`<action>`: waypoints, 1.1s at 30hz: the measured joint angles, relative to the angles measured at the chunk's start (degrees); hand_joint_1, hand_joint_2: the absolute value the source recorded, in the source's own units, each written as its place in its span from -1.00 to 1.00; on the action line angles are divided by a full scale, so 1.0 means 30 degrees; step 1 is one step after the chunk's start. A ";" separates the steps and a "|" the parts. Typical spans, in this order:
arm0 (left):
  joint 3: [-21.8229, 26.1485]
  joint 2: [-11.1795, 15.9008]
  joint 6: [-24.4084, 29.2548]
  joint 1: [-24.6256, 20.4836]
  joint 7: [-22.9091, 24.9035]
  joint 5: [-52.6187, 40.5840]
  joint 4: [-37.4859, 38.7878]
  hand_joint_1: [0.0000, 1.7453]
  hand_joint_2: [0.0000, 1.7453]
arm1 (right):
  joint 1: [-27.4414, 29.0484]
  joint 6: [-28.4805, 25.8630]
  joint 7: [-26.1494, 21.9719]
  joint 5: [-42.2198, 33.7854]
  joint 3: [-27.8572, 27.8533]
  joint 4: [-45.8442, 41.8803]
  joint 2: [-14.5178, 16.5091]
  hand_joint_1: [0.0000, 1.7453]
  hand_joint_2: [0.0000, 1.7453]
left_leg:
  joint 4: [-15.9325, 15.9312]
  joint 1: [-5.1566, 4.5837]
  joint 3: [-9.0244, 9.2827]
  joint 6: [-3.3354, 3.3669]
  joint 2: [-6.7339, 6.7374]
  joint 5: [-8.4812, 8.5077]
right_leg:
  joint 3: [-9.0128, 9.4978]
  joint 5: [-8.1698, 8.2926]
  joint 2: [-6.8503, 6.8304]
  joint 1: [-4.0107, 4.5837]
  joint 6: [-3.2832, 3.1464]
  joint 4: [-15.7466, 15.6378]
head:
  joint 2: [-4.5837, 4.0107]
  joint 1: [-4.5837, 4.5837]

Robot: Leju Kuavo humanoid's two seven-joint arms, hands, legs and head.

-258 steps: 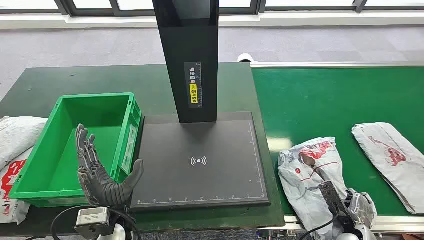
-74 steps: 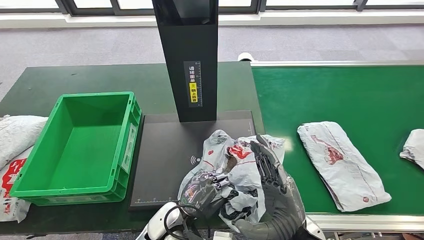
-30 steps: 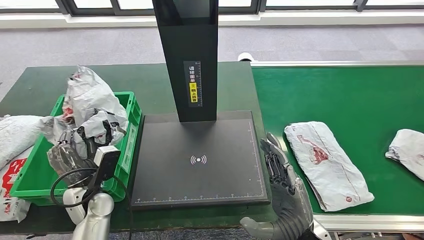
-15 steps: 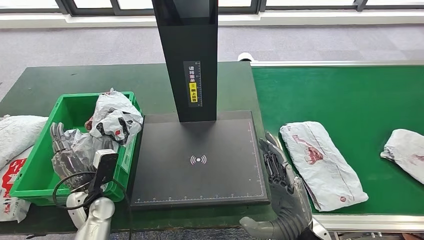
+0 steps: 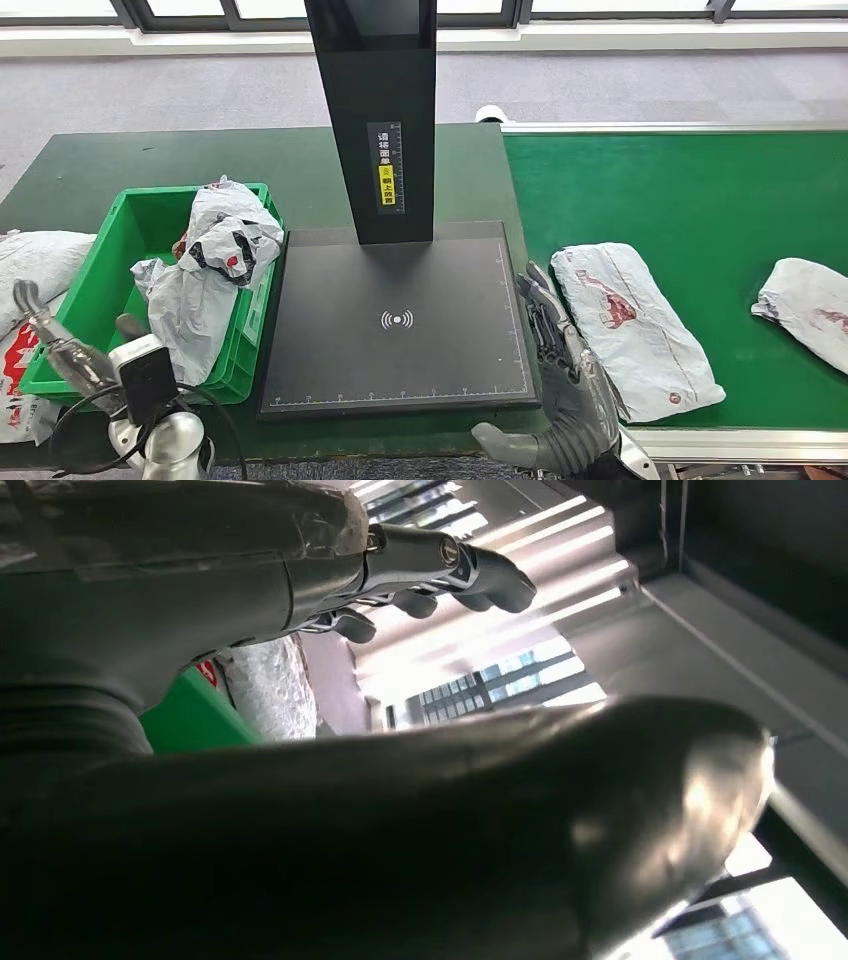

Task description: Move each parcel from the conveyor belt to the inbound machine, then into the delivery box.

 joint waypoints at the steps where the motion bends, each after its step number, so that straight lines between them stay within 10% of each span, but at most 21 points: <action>1: 0.0000 -0.0175 0.0013 0.0352 -0.0425 0.0762 -0.0740 -1.00 -1.00 | -0.0021 -0.0704 0.0270 0.1050 -0.0341 0.0368 0.0199 -1.00 1.00 | 0.0000 0.0000 -0.0001 0.0000 0.0000 0.0000 | -0.0003 0.0000 0.0000 0.0000 0.0000 -0.0001 | 0.0000 0.0000; 9: -0.1523 -0.0367 -0.2490 0.3206 -0.0918 0.4952 -0.5403 -1.00 -1.00 | -0.0868 -0.8616 0.6318 1.1176 -0.5779 0.4627 0.1291 -1.00 1.00 | 0.0002 -0.0006 -0.0015 0.0008 -0.0025 -0.0005 | -0.0030 -0.0003 -0.0048 -0.0008 0.0003 -0.0015 | -0.0005 0.0000; 20: -0.4393 0.0195 -0.2148 0.3466 -0.0921 0.4351 -0.7220 -1.00 -1.00 | -0.3518 -1.0799 0.8329 1.3512 -1.3251 1.2924 0.1120 -1.00 1.00 | 0.0005 -0.0020 -0.0002 0.0010 -0.0021 0.0004 | -0.0009 0.0026 -0.0025 -0.0014 -0.0001 -0.0012 | -0.0006 0.0000; 33: -0.5227 0.0483 -0.2179 0.2984 -0.0921 0.4655 -0.7079 -1.00 -1.00 | -0.6097 -1.0979 0.8934 1.4103 -1.5943 1.9174 -0.0597 -1.00 1.00 | 0.0008 -0.0022 -0.0009 0.0011 -0.0007 0.0006 | -0.0026 0.0030 -0.0008 -0.0019 0.0003 -0.0011 | -0.0005 0.0002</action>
